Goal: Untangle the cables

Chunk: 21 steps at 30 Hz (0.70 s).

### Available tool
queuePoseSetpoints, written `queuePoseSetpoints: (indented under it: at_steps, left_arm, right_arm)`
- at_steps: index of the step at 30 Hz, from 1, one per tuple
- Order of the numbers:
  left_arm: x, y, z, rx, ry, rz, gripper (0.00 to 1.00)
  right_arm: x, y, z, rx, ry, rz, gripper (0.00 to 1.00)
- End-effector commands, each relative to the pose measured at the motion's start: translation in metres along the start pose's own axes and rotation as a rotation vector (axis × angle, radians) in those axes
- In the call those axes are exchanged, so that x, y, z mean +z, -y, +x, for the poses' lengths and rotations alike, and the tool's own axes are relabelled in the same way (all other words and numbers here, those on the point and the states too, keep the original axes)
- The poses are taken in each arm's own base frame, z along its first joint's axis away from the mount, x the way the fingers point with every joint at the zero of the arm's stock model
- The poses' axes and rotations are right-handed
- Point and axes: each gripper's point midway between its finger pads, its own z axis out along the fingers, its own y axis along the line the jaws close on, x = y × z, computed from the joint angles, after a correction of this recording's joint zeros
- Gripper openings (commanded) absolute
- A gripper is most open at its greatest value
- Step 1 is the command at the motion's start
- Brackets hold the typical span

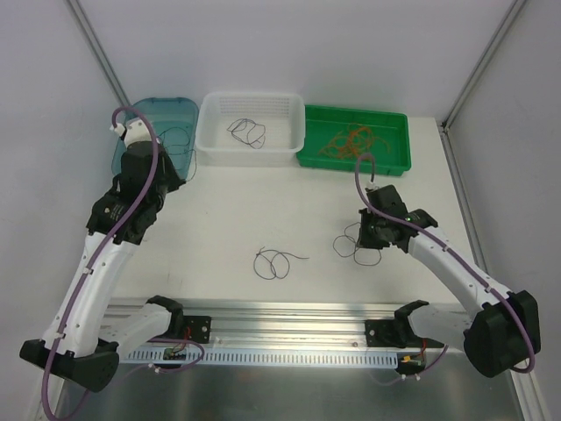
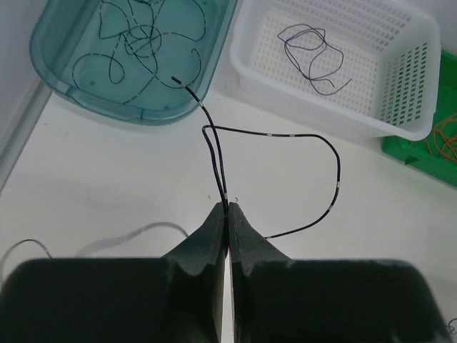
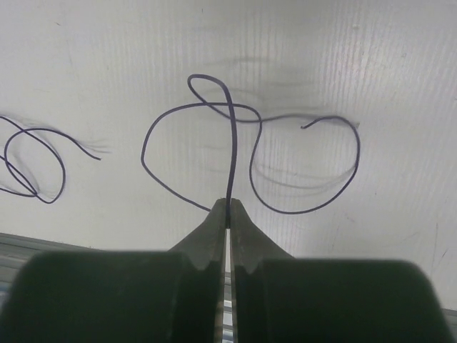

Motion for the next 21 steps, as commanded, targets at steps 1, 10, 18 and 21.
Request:
queuePoseSetpoints:
  at_steps: [1,10,18,21]
  left_arm:
    - [-0.011,-0.009,-0.041,0.073,0.09,-0.056,0.0]
    - [-0.011,0.001,-0.118,0.125,0.207,-0.097,0.0]
    - [0.047,-0.001,-0.158,0.087,0.226,-0.14,0.0]
    - [0.084,-0.014,-0.165,0.065,0.213,-0.176,0.0]
  right_arm:
    - [-0.019,-0.004,-0.014,-0.044,0.031,-0.014,0.01]
    - [-0.008,-0.022,-0.001,-0.018,-0.012,-0.123,0.02]
    - [-0.003,-0.038,0.014,-0.034,-0.059,-0.22,0.03]
    - [-0.002,-0.044,0.017,-0.046,-0.074,-0.238,0.03]
